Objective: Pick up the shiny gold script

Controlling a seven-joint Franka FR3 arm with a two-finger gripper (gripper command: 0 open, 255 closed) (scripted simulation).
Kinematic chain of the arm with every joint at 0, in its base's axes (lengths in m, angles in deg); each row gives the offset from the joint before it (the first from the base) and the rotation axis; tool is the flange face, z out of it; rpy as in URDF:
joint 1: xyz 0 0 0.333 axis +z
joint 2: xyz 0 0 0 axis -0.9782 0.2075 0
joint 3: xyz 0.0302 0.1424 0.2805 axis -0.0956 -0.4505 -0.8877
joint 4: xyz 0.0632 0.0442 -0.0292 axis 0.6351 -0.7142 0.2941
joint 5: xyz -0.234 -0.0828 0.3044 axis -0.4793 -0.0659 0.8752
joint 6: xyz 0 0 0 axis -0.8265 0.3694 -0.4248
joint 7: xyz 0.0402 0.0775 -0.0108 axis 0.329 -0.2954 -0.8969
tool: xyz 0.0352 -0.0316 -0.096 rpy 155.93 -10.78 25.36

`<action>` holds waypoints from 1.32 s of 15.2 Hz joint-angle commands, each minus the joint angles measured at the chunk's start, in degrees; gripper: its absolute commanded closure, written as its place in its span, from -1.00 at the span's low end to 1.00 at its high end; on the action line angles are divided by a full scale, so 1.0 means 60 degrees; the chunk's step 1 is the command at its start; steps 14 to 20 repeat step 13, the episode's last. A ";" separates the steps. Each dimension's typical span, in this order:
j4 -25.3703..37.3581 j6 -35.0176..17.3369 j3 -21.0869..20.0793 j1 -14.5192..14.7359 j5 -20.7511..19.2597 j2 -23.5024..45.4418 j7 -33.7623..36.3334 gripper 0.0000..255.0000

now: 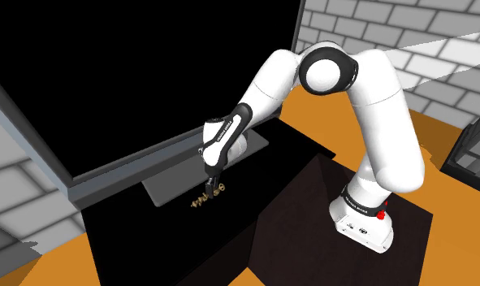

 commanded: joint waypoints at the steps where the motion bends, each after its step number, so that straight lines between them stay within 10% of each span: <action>1: -0.0099 0.0165 0.0008 -0.0004 -0.0010 -0.0263 0.0049 1.00; 20: -0.0459 0.1025 0.0042 -0.0004 -0.0081 -0.1503 0.0322 1.00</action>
